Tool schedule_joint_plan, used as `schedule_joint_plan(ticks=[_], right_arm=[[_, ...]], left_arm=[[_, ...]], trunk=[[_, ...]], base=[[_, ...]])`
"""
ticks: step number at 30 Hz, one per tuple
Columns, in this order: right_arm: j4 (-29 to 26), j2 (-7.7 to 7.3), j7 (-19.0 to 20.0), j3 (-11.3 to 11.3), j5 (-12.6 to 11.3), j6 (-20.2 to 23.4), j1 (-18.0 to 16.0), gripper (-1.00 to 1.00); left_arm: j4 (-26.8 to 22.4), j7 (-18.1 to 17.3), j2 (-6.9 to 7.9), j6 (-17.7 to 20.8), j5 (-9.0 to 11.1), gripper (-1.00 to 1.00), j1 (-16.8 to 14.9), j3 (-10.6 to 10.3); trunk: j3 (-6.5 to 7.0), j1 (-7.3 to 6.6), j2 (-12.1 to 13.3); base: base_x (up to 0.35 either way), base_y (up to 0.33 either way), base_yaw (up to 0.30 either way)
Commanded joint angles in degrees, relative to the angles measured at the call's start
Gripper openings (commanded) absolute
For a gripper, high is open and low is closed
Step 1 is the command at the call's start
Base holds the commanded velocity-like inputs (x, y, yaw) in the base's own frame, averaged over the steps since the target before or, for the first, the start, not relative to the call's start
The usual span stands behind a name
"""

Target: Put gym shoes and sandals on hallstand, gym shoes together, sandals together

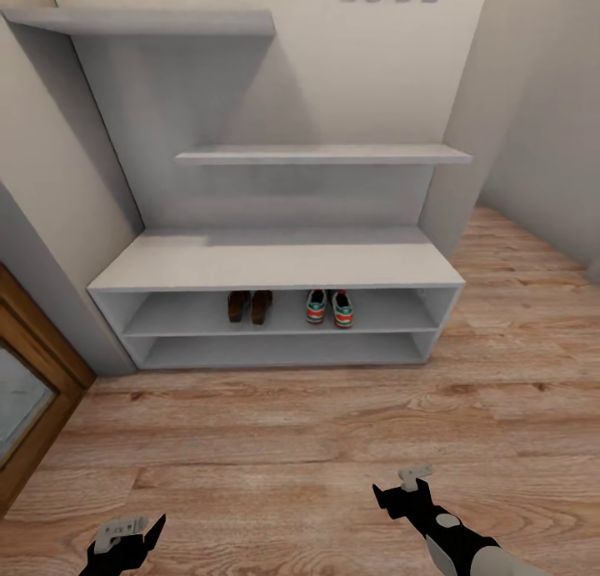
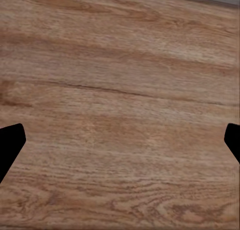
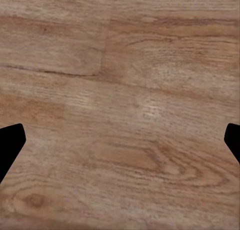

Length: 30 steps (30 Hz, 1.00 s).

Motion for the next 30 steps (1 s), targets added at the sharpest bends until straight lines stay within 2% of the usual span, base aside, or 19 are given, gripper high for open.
schedule_joint_plan(ticks=[1,8,9,15,20,26,28,30], right_arm=[[0.0,0.01,0.3,-0.5,0.3,-0.2,0.1,1.00],[0.0,-0.07,0.2,-0.5,0.3,-0.9,1.2,1.00],[0.0,-0.12,0.2,-0.6,0.4,-2.8,2.0,1.00],[0.0,-0.09,0.2,-0.5,0.4,-7.1,3.8,1.00],[0.0,-0.13,0.2,-0.5,0.4,-8.8,5.5,1.00],[0.0,-0.45,0.2,-0.6,0.4,-10.3,6.9,1.00],[0.0,-0.66,0.2,-0.7,0.4,-12.5,7.9,1.00],[0.0,-0.70,0.1,-0.7,0.4,-13.0,8.4,1.00]], left_arm=[[0.1,-0.4,-0.06,0.0,0.1,1.00,0.0,0.2],[0.2,-0.4,-0.08,0.0,0.1,1.00,0.0,0.3],[0.7,-0.4,-0.13,0.0,0.1,1.00,-0.1,0.3],[2.2,-0.4,-0.15,0.1,0.1,1.00,-0.1,0.2],[3.1,0.0,-0.16,0.1,0.0,1.00,-0.1,0.2],[3.7,2.4,-0.17,0.1,-0.1,1.00,-0.1,-0.2],[3.8,4.3,-0.22,0.1,-0.1,1.00,-0.1,-0.5],[3.9,4.7,-0.23,0.1,-0.2,1.00,-0.1,-0.5]], trunk=[[0.14,-0.23,0.4],[1.40,-1.77,3.2],[1.58,-1.99,3.6],[2.66,-3.31,6.0],[3.55,-4.41,8.0],[4.63,-5.72,10.4],[4.99,-6.16,11.2],[5.35,-6.60,12.0]], base=[[0.000,0.000,0.000],[0.000,0.000,0.000],[0.000,0.000,0.000],[0.000,0.000,0.000],[0.000,0.000,0.000],[0.000,0.000,0.000],[0.000,0.000,0.000],[0.000,0.000,0.000]])
